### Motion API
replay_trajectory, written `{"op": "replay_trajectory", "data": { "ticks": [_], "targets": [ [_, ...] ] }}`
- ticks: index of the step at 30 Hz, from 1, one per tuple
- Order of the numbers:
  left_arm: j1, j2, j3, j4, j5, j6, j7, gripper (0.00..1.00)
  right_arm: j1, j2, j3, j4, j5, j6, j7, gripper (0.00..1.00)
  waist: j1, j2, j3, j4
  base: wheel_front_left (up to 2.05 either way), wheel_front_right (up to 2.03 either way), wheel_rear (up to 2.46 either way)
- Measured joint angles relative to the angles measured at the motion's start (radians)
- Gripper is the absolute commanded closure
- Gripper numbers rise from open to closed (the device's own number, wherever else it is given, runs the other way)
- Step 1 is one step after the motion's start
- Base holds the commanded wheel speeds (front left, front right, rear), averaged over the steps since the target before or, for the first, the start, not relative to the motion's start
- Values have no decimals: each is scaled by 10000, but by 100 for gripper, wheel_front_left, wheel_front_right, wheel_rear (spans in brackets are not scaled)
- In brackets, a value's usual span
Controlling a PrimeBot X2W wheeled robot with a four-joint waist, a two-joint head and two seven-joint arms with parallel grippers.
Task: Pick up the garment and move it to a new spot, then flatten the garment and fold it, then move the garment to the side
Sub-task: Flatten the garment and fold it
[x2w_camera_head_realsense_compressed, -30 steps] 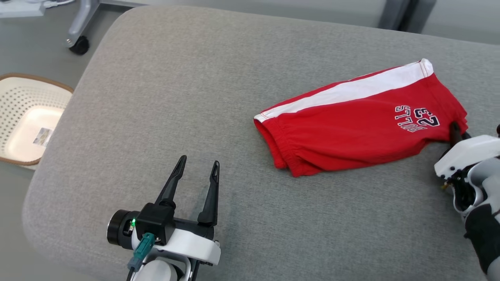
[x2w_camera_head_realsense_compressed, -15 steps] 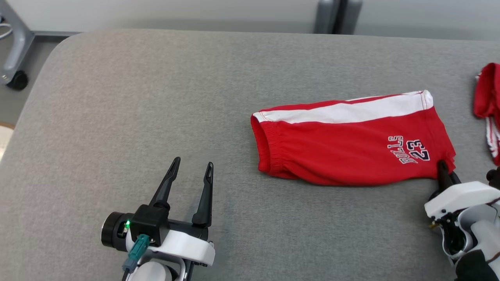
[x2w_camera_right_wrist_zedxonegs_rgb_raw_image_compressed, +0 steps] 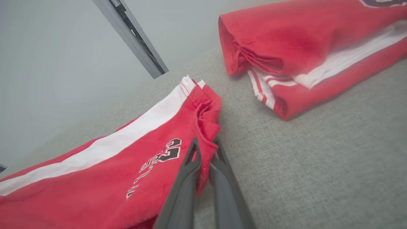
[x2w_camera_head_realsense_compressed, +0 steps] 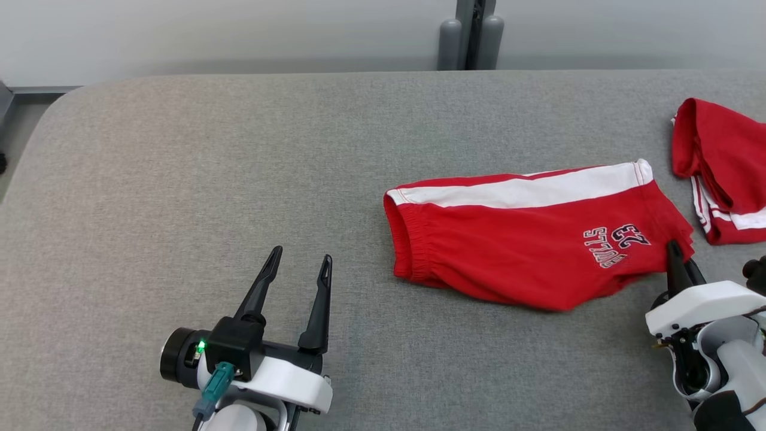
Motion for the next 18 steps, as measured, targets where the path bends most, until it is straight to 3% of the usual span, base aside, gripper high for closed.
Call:
{"op": "replay_trajectory", "data": {
  "ticks": [9,18],
  "targets": [
    [139,4,-102,104,-163,29,-2,0,55,253,180,-1402,-619,-2,2,100,0,0,-321,504,0,0,0],
    [202,2,-199,115,-309,98,0,0,89,660,1018,-2569,-1011,-2,157,100,0,0,-544,1059,0,0,0]
  ]
}}
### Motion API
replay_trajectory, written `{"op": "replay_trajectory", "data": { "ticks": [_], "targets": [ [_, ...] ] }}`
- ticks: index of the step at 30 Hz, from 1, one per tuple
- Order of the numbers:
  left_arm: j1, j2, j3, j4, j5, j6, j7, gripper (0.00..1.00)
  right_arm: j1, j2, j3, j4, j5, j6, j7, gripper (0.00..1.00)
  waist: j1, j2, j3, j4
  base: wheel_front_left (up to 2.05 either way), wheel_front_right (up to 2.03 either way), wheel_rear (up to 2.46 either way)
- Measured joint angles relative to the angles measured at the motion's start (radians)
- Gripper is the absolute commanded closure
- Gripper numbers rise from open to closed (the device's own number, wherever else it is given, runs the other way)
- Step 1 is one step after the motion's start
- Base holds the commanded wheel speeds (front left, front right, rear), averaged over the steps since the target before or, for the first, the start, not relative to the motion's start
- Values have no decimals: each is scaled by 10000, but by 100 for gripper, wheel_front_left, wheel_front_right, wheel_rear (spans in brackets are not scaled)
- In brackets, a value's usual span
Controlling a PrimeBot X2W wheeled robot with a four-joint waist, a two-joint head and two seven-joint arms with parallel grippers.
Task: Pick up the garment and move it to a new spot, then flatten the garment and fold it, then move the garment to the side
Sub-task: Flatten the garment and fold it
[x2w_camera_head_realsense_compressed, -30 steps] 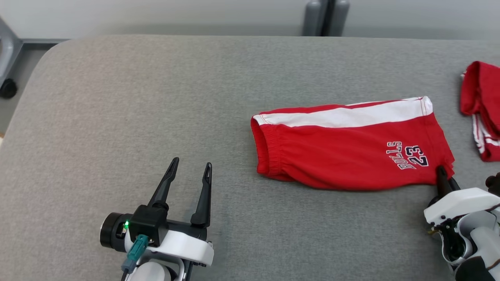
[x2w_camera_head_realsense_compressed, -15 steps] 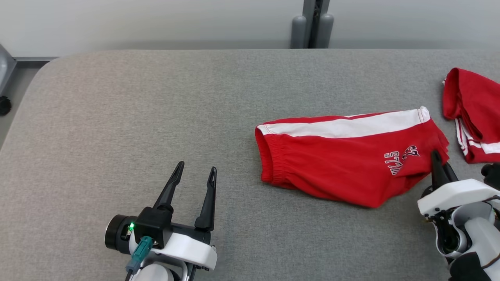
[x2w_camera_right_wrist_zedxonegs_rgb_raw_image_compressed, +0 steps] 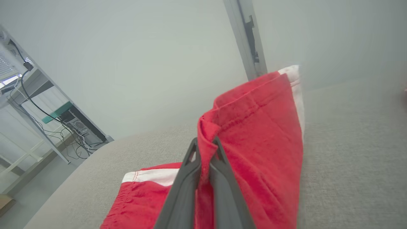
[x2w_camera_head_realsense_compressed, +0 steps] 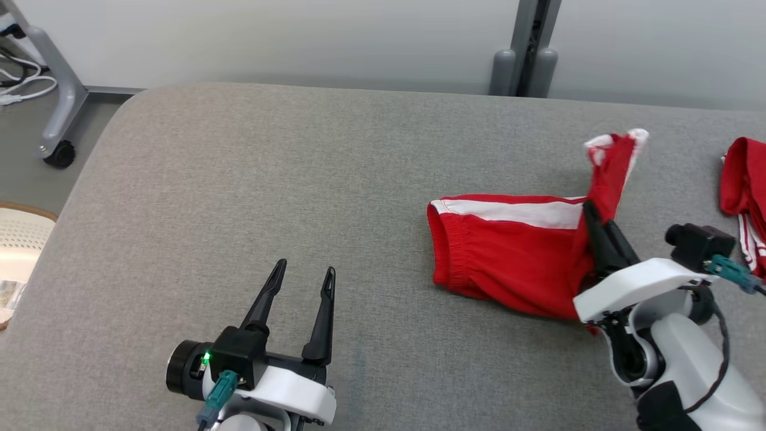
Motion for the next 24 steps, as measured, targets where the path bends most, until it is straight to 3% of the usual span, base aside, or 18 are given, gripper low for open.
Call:
{"op": "replay_trajectory", "data": {
  "ticks": [13,24],
  "targets": [
    [11,0,-194,81,-132,15,0,0,-203,773,1452,-497,-320,0,562,100,0,0,-81,610,0,0,0],
    [126,4,-182,102,-201,29,-2,0,387,614,2057,-635,-746,0,1070,100,0,0,-115,870,0,0,0]
  ]
}}
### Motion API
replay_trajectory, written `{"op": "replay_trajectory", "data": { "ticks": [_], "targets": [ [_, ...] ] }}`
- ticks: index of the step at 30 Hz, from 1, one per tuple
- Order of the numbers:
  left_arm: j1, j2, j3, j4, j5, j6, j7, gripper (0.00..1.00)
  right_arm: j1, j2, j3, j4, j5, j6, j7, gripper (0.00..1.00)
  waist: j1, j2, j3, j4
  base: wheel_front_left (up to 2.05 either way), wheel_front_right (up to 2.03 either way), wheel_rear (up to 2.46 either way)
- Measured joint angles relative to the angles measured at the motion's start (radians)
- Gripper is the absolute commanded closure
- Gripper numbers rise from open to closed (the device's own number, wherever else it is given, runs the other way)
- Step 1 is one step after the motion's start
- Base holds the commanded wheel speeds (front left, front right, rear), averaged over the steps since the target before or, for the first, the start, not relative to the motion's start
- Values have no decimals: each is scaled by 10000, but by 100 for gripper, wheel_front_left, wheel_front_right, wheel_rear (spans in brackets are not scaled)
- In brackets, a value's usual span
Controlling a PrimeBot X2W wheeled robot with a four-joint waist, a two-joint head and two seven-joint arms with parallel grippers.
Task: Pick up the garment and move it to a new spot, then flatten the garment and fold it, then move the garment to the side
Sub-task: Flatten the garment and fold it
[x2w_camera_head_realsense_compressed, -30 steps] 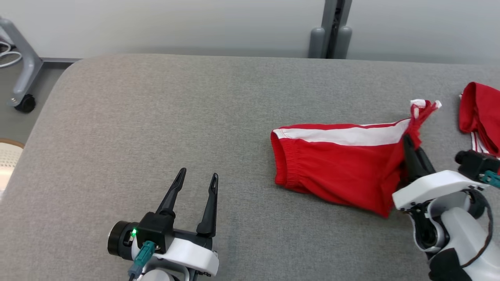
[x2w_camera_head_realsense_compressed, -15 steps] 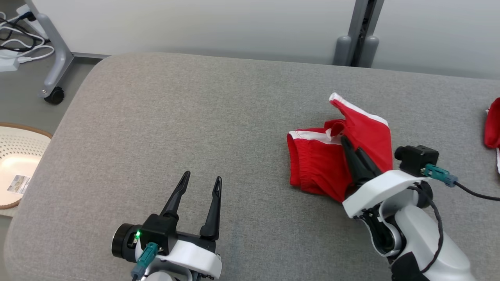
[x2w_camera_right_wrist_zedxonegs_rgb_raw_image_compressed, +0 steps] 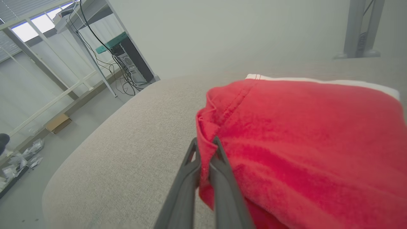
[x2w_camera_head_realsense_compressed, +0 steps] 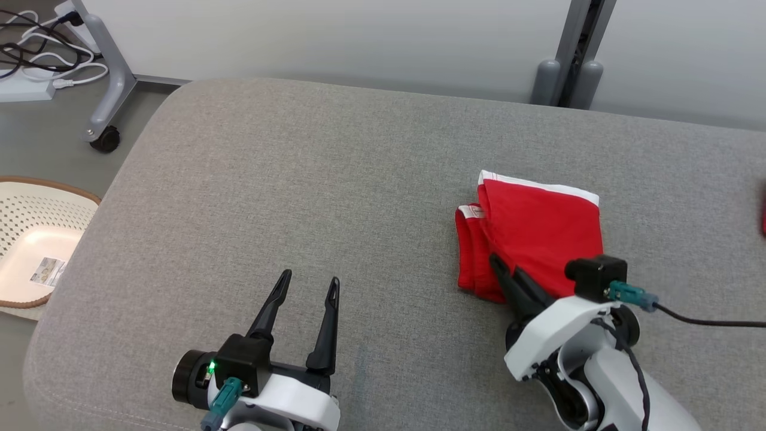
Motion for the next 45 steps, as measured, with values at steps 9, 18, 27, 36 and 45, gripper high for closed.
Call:
{"op": "replay_trajectory", "data": {
  "ticks": [9,18,27,36,45],
  "targets": [
    [46,0,38,61,0,-27,2,0,789,169,360,-435,146,0,550,0,1,0,-21,-248,0,0,0],
    [92,-2,284,94,31,-13,0,0,1048,-104,-4,-1501,-134,2,86,0,0,0,-157,-669,0,0,0],
    [280,-4,694,44,-96,73,2,0,999,-100,-961,-1154,-550,2,-692,0,0,0,-441,-1343,0,0,0],
    [676,-2,1170,25,-345,71,0,0,1020,-464,-1421,-238,-1170,0,-1152,0,0,0,-971,-1937,0,0,0],
    [1321,-2,1498,-77,-725,59,2,0,2232,-194,-2660,-1212,-2976,0,-1202,0,0,0,-1480,-2172,0,0,0]
  ]
}}
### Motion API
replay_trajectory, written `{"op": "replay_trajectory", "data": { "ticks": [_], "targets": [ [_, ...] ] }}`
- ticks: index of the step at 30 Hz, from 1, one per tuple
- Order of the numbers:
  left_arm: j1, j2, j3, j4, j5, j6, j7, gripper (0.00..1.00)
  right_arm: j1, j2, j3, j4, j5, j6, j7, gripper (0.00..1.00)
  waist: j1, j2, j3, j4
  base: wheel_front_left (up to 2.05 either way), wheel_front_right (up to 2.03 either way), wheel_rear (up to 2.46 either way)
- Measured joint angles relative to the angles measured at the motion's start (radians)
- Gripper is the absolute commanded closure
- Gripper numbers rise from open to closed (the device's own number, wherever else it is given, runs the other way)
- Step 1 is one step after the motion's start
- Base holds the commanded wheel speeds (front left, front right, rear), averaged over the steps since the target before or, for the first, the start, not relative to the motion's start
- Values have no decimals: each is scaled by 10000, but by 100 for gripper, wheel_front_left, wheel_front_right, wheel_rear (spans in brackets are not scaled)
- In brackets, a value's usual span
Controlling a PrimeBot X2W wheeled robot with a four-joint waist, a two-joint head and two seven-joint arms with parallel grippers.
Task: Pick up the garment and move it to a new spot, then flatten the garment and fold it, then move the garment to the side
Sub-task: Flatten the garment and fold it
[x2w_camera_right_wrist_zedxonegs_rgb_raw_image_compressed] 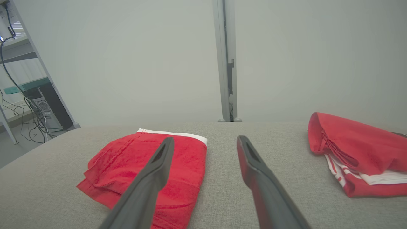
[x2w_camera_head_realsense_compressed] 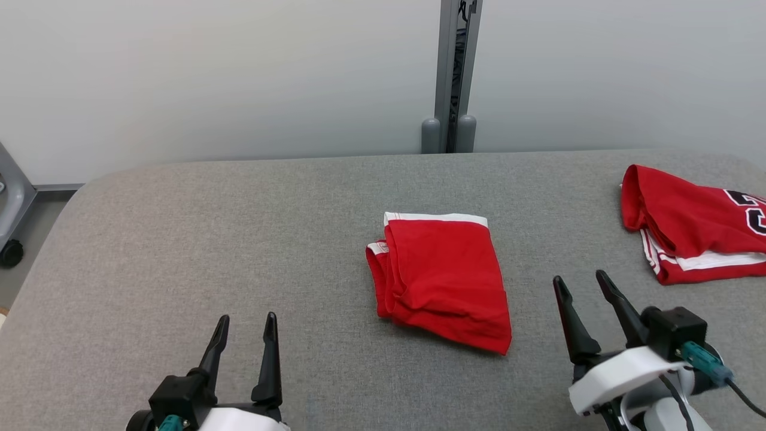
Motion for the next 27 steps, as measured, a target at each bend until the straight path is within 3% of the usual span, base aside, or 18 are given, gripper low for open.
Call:
{"op": "replay_trajectory", "data": {
  "ticks": [8,27],
  "targets": [
    [539,6,591,-282,307,-253,0,0,954,322,-920,-715,-472,2,-21,0,0,0,-228,30,0,0,0],
    [1007,2,899,-481,936,-364,-2,0,1443,495,-834,-690,-284,2,-23,0,0,0,-416,109,0,0,0]
  ]
}}
